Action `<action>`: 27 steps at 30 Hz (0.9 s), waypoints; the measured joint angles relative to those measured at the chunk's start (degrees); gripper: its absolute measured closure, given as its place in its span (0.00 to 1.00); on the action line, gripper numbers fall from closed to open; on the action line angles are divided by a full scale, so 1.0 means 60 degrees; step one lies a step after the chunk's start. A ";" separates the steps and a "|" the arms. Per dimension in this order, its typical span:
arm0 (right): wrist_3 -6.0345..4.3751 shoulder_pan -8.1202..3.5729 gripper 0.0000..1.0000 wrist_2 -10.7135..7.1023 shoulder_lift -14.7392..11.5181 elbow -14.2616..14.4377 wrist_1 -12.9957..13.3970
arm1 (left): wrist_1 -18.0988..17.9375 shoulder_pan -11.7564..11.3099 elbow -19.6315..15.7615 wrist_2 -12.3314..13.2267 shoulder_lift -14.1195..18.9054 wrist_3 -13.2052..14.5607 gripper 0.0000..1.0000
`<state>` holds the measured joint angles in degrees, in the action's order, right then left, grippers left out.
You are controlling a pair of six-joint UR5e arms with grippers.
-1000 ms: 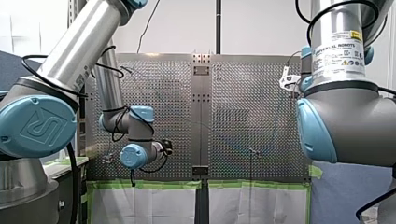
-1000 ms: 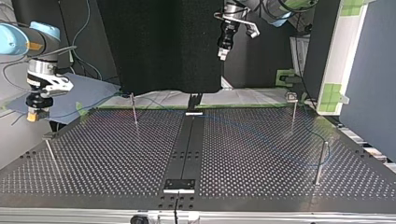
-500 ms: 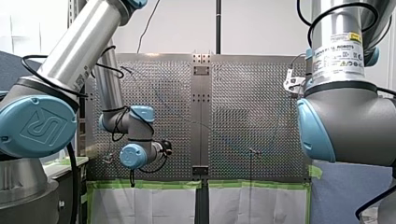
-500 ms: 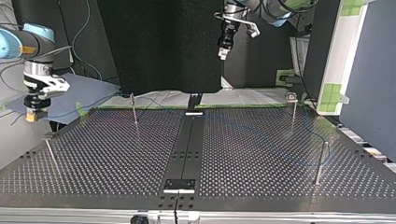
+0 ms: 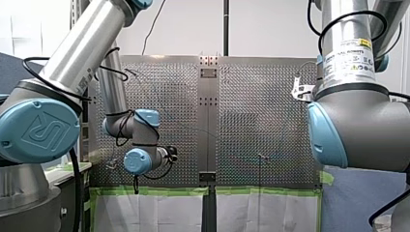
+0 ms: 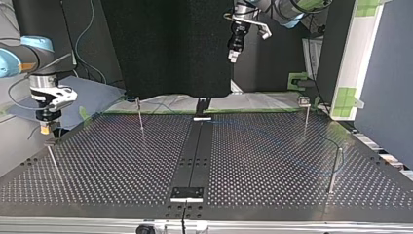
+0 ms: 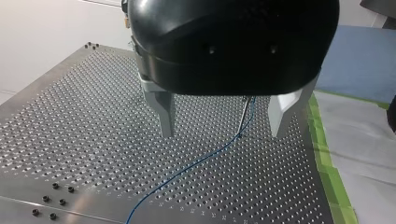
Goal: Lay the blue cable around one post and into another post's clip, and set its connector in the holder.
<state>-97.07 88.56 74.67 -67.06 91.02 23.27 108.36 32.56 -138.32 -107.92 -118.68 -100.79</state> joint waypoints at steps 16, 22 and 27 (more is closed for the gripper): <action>0.0094 -0.0266 1.00 -0.0688 0.0523 -0.0693 -0.0339 | 0.0183 -0.0017 -0.0001 -0.0116 0.0001 -0.0004 0.01; 0.0063 -0.0306 1.00 -0.0917 0.0638 -0.0803 -0.0237 | 0.0244 -0.0028 -0.0001 -0.0178 -0.0001 -0.0005 0.01; 0.0050 -0.0353 1.00 -0.1223 0.0689 -0.0883 -0.0218 | 0.0251 -0.0041 -0.0002 -0.0214 -0.0001 -0.0004 0.01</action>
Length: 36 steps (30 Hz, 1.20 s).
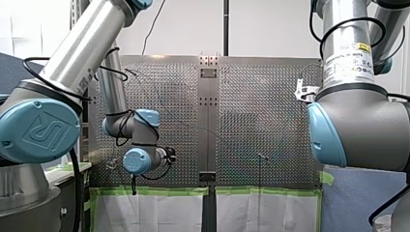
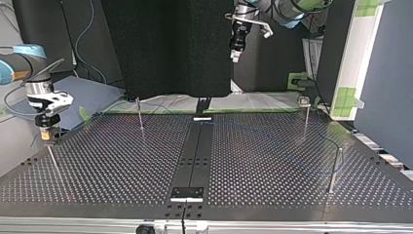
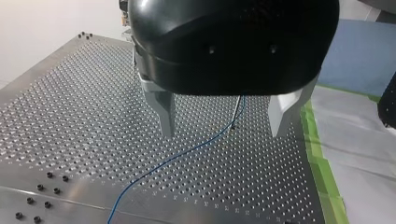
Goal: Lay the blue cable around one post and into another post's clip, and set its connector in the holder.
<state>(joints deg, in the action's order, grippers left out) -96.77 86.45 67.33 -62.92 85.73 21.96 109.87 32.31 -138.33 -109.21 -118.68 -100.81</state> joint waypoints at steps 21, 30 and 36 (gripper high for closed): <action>-0.0012 -0.0267 1.00 -0.0482 0.0218 -0.0340 -0.0162 | 0.0066 -0.0164 -0.0001 -0.0128 0.0000 -0.0008 0.01; 0.0005 -0.0236 1.00 -0.0699 0.0393 -0.0487 -0.0071 | 0.0092 -0.0220 -0.0002 -0.0116 0.0000 -0.0014 0.01; 0.0021 -0.0169 1.00 -0.0824 0.0453 -0.0570 0.0001 | 0.0102 -0.0230 -0.0002 -0.0116 0.0000 -0.0002 0.01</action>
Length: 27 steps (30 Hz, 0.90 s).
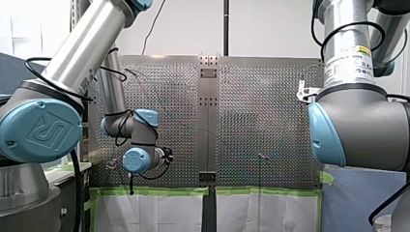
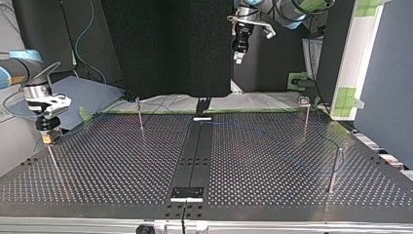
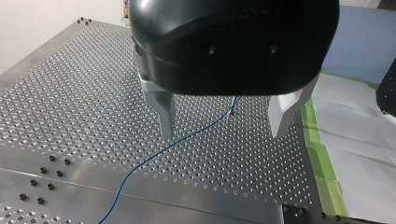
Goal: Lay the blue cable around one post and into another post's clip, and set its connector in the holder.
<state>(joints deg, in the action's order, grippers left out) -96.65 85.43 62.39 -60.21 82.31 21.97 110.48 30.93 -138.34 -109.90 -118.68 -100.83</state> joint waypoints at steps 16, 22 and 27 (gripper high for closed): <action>-0.0038 0.0034 1.00 -0.0228 0.0006 -0.0077 0.0081 | 0.0060 -0.0021 0.0002 -0.0014 0.0000 0.0005 0.01; -0.0068 0.0036 1.00 -0.0222 0.0003 -0.0105 0.0019 | 0.0062 -0.0028 0.0001 -0.0015 0.0000 -0.0005 0.01; -0.0109 0.0037 1.00 -0.0211 0.0011 -0.0113 -0.0077 | 0.0060 -0.0033 -0.0001 -0.0003 0.0001 -0.0011 0.01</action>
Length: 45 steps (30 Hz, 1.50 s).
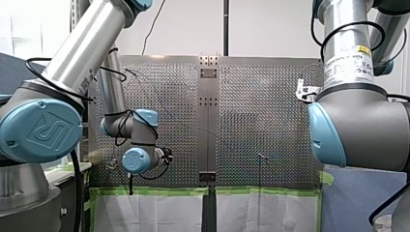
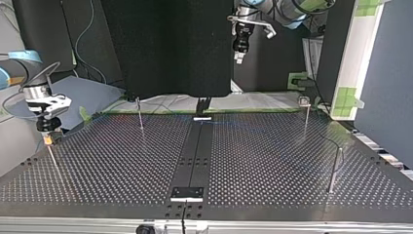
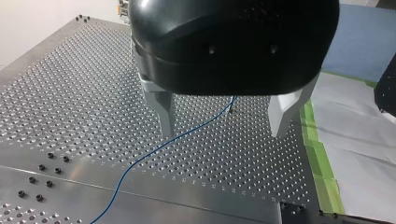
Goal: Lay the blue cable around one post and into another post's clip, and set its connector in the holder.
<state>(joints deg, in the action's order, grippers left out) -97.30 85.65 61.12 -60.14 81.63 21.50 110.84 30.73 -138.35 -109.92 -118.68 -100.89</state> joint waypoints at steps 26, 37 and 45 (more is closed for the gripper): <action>-0.0220 -0.0054 1.00 0.0068 0.0005 -0.0021 0.0076 | 0.0014 -0.0047 0.0004 0.0030 0.0000 -0.0001 0.01; -0.0240 -0.0050 1.00 0.0017 0.0027 -0.0083 0.0117 | 0.0014 -0.0099 0.0003 0.0032 0.0000 -0.0005 0.01; -0.0077 -0.0034 1.00 -0.0043 0.0019 -0.0085 0.0156 | 0.0026 -0.0116 0.0002 0.0033 -0.0001 -0.0015 0.01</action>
<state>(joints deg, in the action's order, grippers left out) -97.76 85.45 60.86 -60.03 81.12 22.43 111.00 30.04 -138.34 -109.72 -118.68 -100.98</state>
